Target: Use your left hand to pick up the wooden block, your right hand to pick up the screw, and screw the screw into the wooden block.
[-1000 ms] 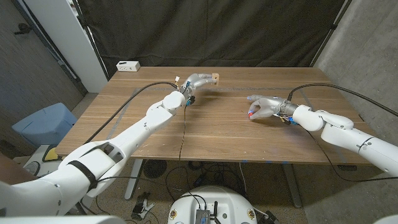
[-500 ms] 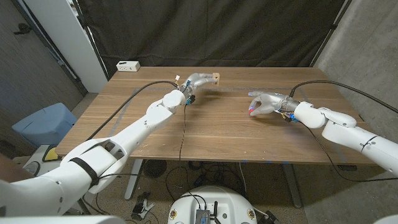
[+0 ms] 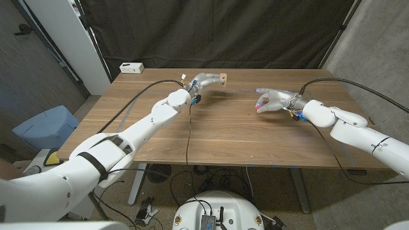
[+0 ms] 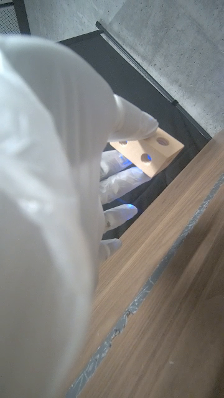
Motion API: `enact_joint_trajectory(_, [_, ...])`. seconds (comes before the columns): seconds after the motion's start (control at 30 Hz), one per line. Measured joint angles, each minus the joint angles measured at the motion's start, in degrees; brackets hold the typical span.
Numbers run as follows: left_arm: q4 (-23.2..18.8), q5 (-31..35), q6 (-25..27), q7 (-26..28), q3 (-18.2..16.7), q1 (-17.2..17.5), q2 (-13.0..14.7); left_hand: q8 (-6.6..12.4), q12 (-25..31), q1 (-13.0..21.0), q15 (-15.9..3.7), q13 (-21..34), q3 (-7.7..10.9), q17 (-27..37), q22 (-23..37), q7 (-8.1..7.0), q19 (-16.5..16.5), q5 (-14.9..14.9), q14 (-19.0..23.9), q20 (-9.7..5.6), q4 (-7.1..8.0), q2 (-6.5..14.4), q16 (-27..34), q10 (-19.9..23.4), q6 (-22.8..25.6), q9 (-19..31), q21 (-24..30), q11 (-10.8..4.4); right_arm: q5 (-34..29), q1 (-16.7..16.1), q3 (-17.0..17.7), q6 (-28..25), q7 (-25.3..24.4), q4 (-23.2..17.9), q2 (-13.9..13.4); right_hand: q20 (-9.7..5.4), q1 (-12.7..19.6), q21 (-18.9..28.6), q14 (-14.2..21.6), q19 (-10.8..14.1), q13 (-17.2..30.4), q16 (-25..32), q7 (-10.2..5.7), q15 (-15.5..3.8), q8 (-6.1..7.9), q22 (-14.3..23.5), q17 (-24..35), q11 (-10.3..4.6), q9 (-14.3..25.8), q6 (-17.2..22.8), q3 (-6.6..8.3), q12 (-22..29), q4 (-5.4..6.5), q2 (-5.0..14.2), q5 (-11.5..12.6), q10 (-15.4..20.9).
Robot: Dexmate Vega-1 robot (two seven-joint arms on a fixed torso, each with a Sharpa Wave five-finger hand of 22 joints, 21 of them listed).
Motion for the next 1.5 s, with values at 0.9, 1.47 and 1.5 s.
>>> enact_joint_trajectory(0.9, [19.4, -2.1, -10.0, -5.4, 1.3, -6.2, -7.7, 0.00, -0.2, -0.3, -0.21, 0.0, -0.22, 0.0, 0.0, 0.00, 0.0, 0.0, -0.2, 0.00, -0.22, 0.3, 0.0, -0.9, 0.0, 0.0, 0.0, -0.06, 8.2, -1.1, 3.1, -7.5, -3.4, -4.0, 2.7, 0.22, 0.0, -0.3, 0.2, -0.2, 0.3, 0.0, 0.09, 0.20, 0.82, 0.0, 0.0, 0.62, 0.5, 0.7, -0.40, 0.0, 0.40, 0.00, 0.0, 0.6])
enact_joint_trajectory(1.47, [25.4, -2.8, -13.5, -7.2, 2.1, -7.8, -10.8, 0.00, -0.2, -0.3, -0.21, 0.0, -0.06, 0.0, 0.0, 0.00, 0.0, 0.1, -0.2, 0.00, -0.07, 0.3, 0.0, -0.9, 0.0, 0.0, 0.0, -0.06, 13.0, -2.3, 4.7, -10.1, -7.5, -5.6, 4.8, 0.22, 0.0, -0.3, 0.4, -0.2, 0.3, 0.0, 0.09, 0.41, 1.25, 0.0, 0.0, 1.03, 0.8, 0.7, -0.56, 0.0, 0.56, 0.00, 0.0, 1.0])
enact_joint_trajectory(1.5, [25.6, -2.8, -13.6, -7.3, 2.2, -7.9, -11.0, 0.00, -0.2, -0.3, -0.21, 0.0, -0.06, 0.0, 0.0, 0.00, 0.0, 0.1, -0.2, 0.00, -0.07, 0.3, 0.0, -0.9, 0.0, 0.0, 0.0, -0.05, 13.5, -2.4, 4.9, -10.1, -7.8, -5.7, 4.9, 0.22, 0.0, -0.3, 0.4, -0.2, 0.3, 0.0, 0.10, 0.41, 1.43, 0.0, 0.0, 1.03, 0.8, 0.7, -0.56, 0.0, 0.56, 0.00, 0.0, 1.0])
